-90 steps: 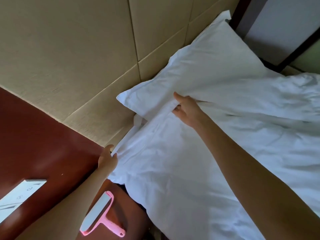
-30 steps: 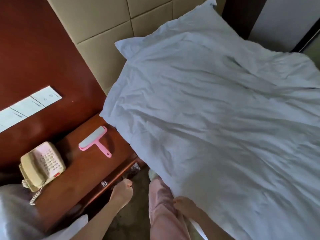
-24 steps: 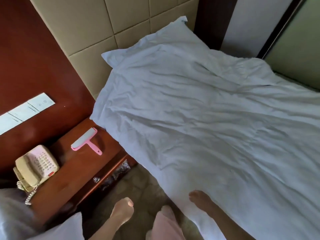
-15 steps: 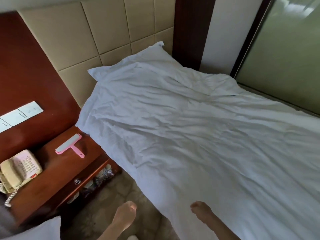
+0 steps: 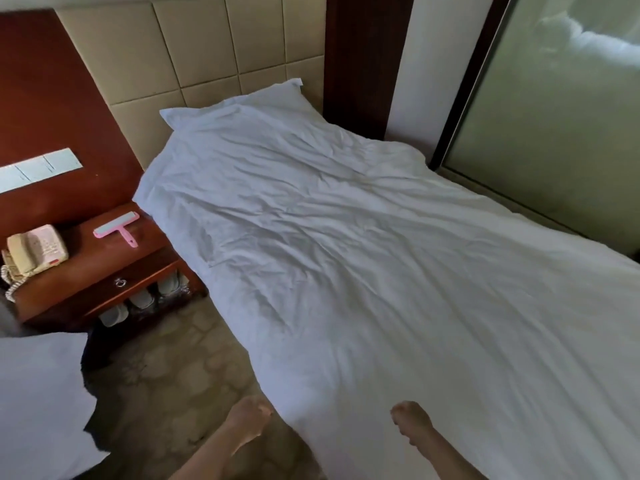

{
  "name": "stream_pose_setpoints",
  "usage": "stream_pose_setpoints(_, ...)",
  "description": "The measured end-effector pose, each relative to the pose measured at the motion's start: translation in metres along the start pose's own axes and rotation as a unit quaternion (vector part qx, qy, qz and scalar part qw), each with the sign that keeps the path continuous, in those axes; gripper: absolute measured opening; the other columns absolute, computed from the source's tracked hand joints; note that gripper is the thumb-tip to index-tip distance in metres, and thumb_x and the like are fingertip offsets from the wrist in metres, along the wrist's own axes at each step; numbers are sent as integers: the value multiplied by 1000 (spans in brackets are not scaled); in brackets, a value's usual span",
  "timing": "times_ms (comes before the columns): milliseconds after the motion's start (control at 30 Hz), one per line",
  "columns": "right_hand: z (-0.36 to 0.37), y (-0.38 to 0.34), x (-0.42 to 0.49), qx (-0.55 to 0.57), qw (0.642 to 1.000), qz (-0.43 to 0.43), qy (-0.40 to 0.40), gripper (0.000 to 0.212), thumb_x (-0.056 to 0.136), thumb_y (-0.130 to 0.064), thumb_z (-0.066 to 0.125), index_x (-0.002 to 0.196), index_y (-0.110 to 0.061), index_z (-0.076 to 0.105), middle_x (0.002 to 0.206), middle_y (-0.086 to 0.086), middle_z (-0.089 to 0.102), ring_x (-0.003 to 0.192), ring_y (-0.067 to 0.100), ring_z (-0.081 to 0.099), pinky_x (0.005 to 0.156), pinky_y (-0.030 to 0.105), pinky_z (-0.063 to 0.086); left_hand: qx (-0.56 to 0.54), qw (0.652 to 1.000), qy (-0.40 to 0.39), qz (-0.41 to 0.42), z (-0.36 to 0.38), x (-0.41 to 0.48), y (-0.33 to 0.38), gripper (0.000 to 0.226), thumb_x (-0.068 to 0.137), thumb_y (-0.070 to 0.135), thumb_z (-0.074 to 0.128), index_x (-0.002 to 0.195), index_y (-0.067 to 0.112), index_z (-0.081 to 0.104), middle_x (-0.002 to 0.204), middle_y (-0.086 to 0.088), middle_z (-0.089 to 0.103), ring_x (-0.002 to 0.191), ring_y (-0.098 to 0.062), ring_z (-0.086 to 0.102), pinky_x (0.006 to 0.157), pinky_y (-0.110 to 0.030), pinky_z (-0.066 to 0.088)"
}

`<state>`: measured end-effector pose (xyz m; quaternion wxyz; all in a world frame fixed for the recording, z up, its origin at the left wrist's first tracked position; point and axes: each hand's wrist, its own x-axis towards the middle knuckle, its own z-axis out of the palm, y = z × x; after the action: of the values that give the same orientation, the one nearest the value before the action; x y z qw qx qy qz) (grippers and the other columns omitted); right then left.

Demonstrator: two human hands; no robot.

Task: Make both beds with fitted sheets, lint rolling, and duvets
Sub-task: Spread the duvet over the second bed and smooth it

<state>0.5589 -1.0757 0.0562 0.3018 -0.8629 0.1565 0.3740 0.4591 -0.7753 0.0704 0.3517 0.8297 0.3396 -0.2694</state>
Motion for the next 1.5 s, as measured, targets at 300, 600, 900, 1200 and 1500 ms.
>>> stream_pose_setpoints(300,-19,111,-60,22,997,-68,-15,12,91,-17,47,87,-13,58,91,6,63,78,19,55,54,20,32,-29,997,76,7,48,-108,-27,24,93,6,45,105,10,65,106,-8,68,98,-25,65,80,-27,50)
stream_pose_setpoints(600,-13,310,-152,-82,996,-33,-26,9,93,-18,46,93,-19,54,98,-3,52,88,13,45,50,8,24,-73,995,54,-40,235,-231,-111,22,88,7,54,76,25,60,94,-7,71,98,-27,66,84,-29,50)
stream_pose_setpoints(900,-100,435,-217,58,994,-80,40,16,89,-7,51,87,-20,61,73,-9,54,83,17,53,57,14,36,-26,999,38,-9,325,-342,-53,19,91,7,48,98,14,65,94,-6,67,87,-22,64,60,-24,43)
stream_pose_setpoints(1200,-191,568,-185,130,988,-88,-2,18,90,-10,51,84,-24,61,79,-11,59,84,14,59,64,15,41,14,999,47,-12,495,-370,55,33,96,14,46,127,6,56,125,-11,60,115,-24,57,92,-26,44)
stream_pose_setpoints(1500,-333,783,-151,276,958,41,63,21,89,3,54,80,-14,64,78,9,65,69,22,59,64,27,50,62,987,-128,76,830,-417,219,53,56,62,51,106,49,61,106,22,63,100,-2,59,92,-21,47)
